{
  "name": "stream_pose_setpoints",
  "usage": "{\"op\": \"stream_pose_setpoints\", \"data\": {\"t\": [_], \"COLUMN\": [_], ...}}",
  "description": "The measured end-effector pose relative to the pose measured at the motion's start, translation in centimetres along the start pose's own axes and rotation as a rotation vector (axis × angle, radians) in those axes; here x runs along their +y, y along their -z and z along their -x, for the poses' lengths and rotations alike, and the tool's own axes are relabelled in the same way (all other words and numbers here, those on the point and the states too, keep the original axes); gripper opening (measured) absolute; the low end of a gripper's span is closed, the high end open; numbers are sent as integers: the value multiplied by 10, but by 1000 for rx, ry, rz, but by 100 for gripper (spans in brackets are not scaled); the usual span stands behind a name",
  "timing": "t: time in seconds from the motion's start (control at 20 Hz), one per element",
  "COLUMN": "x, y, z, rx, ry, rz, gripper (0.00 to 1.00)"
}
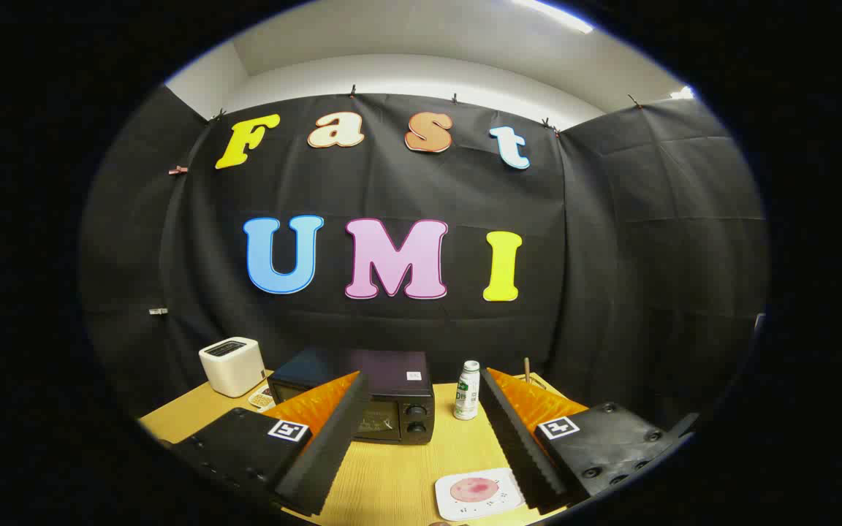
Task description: Open the toaster oven, put the food inside, and close the toaster oven door.
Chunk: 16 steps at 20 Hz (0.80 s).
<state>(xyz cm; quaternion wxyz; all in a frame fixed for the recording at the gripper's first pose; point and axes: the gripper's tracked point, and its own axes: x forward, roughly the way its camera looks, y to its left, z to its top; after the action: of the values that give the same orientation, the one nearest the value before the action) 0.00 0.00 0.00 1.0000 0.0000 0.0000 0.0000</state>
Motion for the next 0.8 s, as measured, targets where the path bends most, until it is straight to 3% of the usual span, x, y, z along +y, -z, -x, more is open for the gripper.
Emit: {"op": "stream_pose_setpoints", "data": {"t": [0.8], "x": [8], "y": [29], "z": [-12], "rx": [146], "ry": [34], "rz": [-25], "gripper": [98]}}
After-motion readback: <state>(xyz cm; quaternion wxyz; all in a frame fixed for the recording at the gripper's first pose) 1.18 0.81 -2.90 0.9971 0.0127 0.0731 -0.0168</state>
